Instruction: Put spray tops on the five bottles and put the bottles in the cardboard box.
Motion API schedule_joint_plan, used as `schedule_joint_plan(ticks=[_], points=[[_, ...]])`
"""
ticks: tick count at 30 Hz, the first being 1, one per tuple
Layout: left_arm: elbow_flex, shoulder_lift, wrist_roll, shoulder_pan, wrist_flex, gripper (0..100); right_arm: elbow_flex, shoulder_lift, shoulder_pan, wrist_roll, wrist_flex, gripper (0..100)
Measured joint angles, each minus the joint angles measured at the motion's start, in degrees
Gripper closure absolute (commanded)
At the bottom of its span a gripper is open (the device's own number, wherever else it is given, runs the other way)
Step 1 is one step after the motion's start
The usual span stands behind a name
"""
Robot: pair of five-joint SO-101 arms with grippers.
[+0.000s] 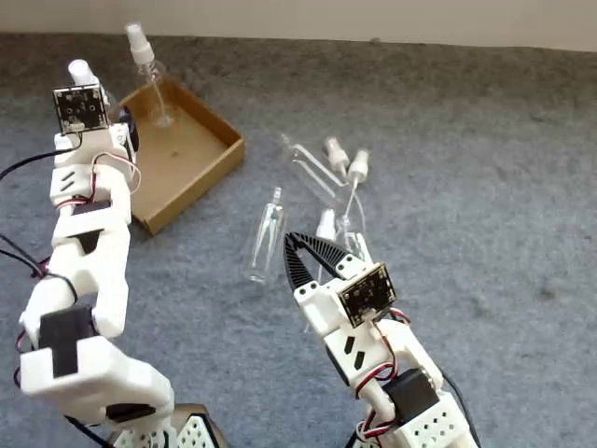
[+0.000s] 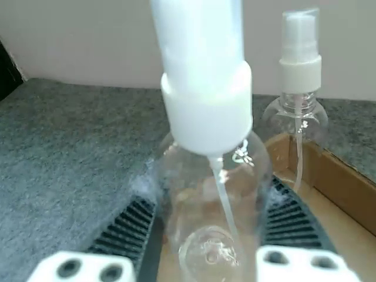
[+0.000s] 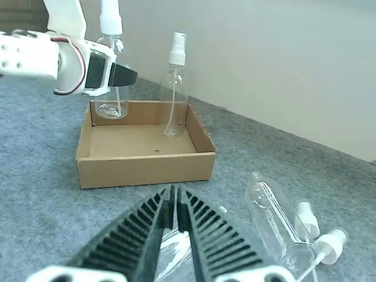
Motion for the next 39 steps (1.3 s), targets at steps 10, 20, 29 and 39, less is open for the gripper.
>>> schedule_joint_plan(ticks=[10, 20, 29, 39], points=[[-5.1, 12.7, 0.0, 0.0, -12.3, 95, 0.0, 0.0, 0.0, 0.0, 0.0, 98.7], [-12.3, 21.5, 0.0, -0.7, -12.4, 95, 0.0, 0.0, 0.0, 0.0, 0.0, 98.7], [-13.2, 22.8, 0.0, -0.7, -12.4, 89, 0.0, 0.0, 0.0, 0.0, 0.0, 98.7], [-18.3, 22.9, 2.9, -1.4, -4.1, 89, 0.0, 0.0, 0.0, 0.0, 0.0, 98.7]])
